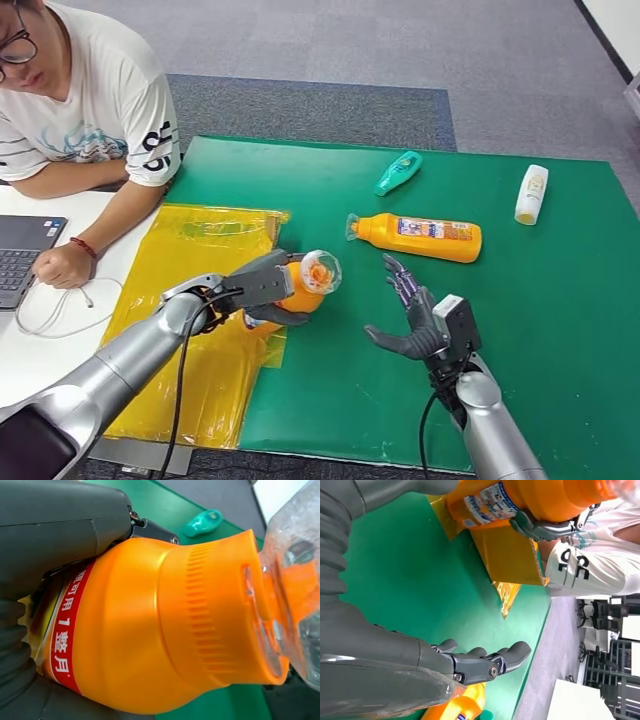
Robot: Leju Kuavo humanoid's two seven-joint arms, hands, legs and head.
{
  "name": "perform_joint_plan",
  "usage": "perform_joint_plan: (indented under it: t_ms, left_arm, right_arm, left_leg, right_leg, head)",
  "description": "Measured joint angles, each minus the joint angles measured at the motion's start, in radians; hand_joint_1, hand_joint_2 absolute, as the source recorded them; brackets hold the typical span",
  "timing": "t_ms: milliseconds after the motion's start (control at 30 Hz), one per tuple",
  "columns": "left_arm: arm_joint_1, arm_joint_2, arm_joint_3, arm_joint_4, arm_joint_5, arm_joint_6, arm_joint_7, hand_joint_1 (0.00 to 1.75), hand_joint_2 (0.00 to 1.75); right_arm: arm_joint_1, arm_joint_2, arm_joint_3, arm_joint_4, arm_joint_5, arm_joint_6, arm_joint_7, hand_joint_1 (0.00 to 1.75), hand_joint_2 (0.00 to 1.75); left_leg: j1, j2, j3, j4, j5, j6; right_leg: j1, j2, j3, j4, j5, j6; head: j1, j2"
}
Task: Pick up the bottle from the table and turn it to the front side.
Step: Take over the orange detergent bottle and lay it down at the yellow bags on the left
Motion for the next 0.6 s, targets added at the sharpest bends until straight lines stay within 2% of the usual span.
perform_joint_plan:
  t_ms: [167, 300, 433, 600]
  left_arm:
    - [-0.001, 0.005, 0.019, 0.013, 0.056, 0.025, 0.007, 1.74, 1.75]
    - [0.033, 0.004, 0.064, -0.005, 0.113, 0.057, -0.016, 1.68, 1.75]
    - [0.109, 0.000, 0.135, -0.090, 0.152, 0.110, -0.065, 1.75, 1.75]
    - [0.167, -0.002, 0.200, -0.221, 0.182, 0.120, -0.075, 1.75, 1.75]
  right_arm:
    - [-0.001, 0.000, 0.001, 0.013, 0.001, -0.015, 0.002, 0.00, 1.75]
    - [0.000, 0.000, 0.003, 0.025, 0.006, -0.029, 0.003, 0.00, 1.75]
    - [0.003, 0.001, 0.008, 0.038, 0.009, -0.043, 0.004, 0.00, 1.75]
    - [0.013, 0.004, 0.009, 0.049, 0.013, -0.057, 0.004, 0.00, 1.75]
  left_leg:
    - [0.000, 0.000, 0.000, 0.000, 0.001, -0.001]
    - [0.000, 0.000, 0.000, 0.000, 0.002, -0.001]
    - [0.000, 0.000, -0.006, 0.000, 0.003, 0.000]
    - [0.000, 0.000, -0.011, 0.000, 0.004, 0.001]
  right_leg:
    - [0.000, 0.000, 0.000, 0.000, 0.000, 0.000]
    - [0.000, 0.000, -0.001, 0.001, 0.001, 0.000]
    - [0.000, 0.000, -0.007, 0.001, 0.001, 0.000]
    - [0.000, 0.000, -0.012, 0.001, 0.002, 0.001]
  head:
    - [0.000, 0.000]
    - [0.000, 0.000]
    - [0.000, 0.000]
    - [0.000, 0.000]
